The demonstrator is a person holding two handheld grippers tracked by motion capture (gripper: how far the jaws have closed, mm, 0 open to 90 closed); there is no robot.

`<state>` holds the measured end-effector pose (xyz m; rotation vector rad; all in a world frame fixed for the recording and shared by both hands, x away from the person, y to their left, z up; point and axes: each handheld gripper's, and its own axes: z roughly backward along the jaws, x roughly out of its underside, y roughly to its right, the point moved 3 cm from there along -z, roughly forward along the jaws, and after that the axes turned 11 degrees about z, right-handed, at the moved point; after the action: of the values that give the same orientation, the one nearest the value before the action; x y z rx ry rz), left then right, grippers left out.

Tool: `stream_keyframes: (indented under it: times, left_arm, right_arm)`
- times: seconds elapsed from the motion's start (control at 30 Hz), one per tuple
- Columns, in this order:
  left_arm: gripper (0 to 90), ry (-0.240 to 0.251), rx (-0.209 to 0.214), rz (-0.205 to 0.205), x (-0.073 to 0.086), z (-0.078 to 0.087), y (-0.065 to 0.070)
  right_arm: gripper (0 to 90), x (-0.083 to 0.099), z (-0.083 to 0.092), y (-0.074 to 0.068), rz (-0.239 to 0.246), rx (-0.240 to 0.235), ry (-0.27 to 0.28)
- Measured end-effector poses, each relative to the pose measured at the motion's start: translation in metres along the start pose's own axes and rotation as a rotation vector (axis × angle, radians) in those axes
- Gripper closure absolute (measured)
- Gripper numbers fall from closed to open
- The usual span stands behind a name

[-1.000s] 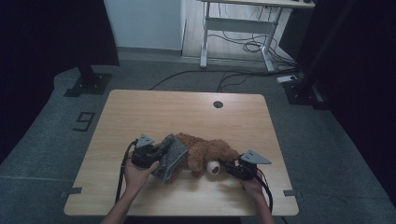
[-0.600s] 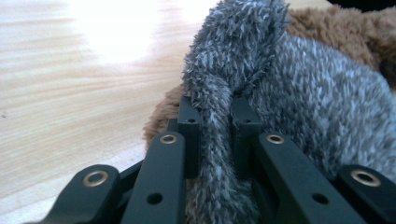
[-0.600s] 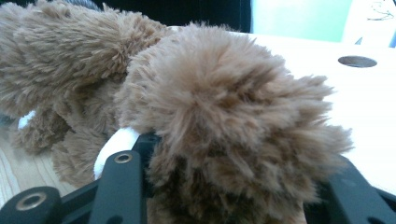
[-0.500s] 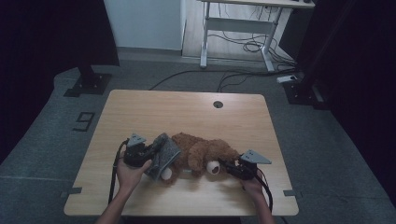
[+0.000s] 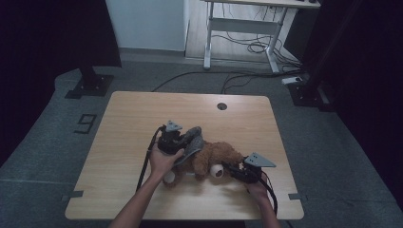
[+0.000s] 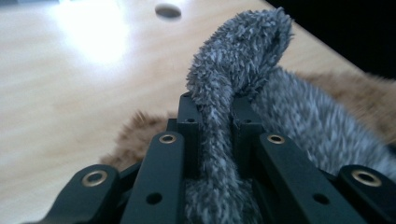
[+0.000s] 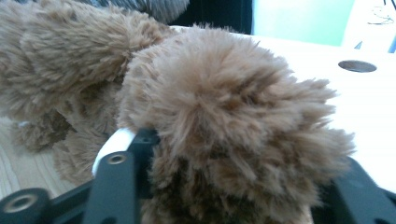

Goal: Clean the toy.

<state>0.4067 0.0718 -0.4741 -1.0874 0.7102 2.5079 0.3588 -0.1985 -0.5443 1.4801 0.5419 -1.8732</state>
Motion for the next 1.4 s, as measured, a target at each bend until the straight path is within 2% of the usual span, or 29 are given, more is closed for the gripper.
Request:
stream_keyframes:
  times: [0.13, 0.23, 0.33, 0.4, 0.5, 0.63, 0.73, 0.8, 0.87, 1.03, 1.1, 1.17, 1.27, 1.33, 1.4]
  left_arm:
    - [77.9, 0.040, 0.021, 0.003, 0.014, 0.005, -0.003]
    - [78.1, 0.057, 0.002, -0.036, 0.023, 0.010, 0.000]
    - [78.3, 0.070, 0.009, -0.050, 0.030, 0.014, 0.004]
    - [78.4, 0.075, 0.016, -0.056, 0.034, 0.017, 0.007]
    - [78.4, 0.078, 0.034, -0.046, 0.037, 0.022, 0.008]
    - [78.2, 0.080, 0.063, -0.031, 0.040, 0.029, 0.006]
    - [77.8, 0.079, 0.097, -0.009, 0.041, 0.036, 0.004]
    - [77.3, 0.075, 0.103, -0.001, 0.040, 0.042, 0.001]
    - [77.0, 0.078, 0.098, 0.013, 0.039, 0.047, -0.006]
    - [76.1, 0.076, 0.091, 0.085, 0.042, 0.058, -0.028]
    - [75.9, 0.068, 0.090, 0.115, 0.045, 0.060, -0.035]
    - [75.4, 0.053, 0.109, 0.149, 0.049, 0.060, -0.040]
    - [75.6, 0.059, 0.130, 0.182, 0.051, 0.059, -0.041]
    - [76.0, 0.069, 0.135, 0.186, 0.050, 0.057, -0.041]
    - [76.4, 0.088, 0.136, 0.194, 0.047, 0.056, -0.040]
  right_arm:
    - [25.9, -0.005, 0.002, -0.001, -0.025, -0.001, -0.013]
    - [15.0, -0.015, 0.004, -0.003, -0.068, 0.007, -0.056]
    - [12.7, -0.029, 0.010, -0.003, -0.095, 0.017, -0.043]
    - [11.0, -0.040, 0.011, 0.002, -0.130, 0.015, -0.034]
    - [7.1, -0.046, 0.003, 0.009, -0.140, 0.020, -0.110]
    - [0.1, -0.039, -0.009, 0.012, -0.195, -0.048, -0.230]
    - [0.0, -0.027, -0.011, 0.010, -0.244, -0.101, -0.297]
    - [0.0, -0.019, -0.013, 0.008, -0.274, -0.138, -0.331]
    - [4.3, -0.012, -0.016, 0.003, -0.297, -0.188, -0.350]
    - [29.8, -0.009, -0.015, -0.001, -0.299, -0.209, -0.306]
    - [35.7, -0.010, -0.012, -0.002, -0.292, -0.204, -0.293]
    - [40.1, -0.010, -0.010, -0.005, -0.266, -0.196, -0.266]
    - [44.6, -0.011, -0.009, -0.009, -0.244, -0.175, -0.225]
    - [46.7, -0.013, -0.009, -0.012, -0.189, -0.151, -0.182]
    - [49.3, -0.018, -0.010, -0.013, -0.160, -0.117, -0.145]
